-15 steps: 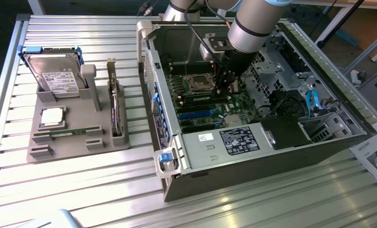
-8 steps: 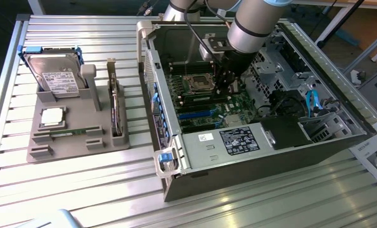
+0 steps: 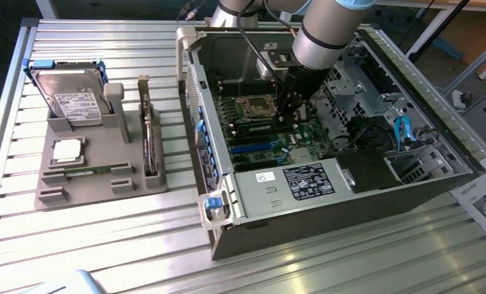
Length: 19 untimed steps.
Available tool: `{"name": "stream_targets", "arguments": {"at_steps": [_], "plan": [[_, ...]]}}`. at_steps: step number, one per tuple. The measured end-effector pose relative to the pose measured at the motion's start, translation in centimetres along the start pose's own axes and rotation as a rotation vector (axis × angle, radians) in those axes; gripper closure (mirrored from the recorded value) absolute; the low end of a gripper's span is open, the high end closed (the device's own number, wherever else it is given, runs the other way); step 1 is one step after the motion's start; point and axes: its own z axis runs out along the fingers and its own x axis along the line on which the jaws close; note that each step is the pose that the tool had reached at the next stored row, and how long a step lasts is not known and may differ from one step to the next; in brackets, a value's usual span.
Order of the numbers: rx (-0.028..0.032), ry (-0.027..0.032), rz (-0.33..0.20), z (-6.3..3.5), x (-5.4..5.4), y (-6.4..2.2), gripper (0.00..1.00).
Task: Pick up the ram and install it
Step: 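Insert the ram into the slot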
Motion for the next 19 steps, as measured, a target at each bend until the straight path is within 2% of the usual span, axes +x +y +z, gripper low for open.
{"name": "stream_targets", "arguments": {"at_steps": [9, 15, 19], "plan": [[-0.0001, 0.0003, 0.000, -0.41, 0.0, 0.01, 0.88], [-0.0001, -0.0001, 0.000, -1.40, -0.1, 0.02, 0.88], [-0.0003, -0.0001, 0.000, -2.72, -0.1, 0.04, 0.88]]}}
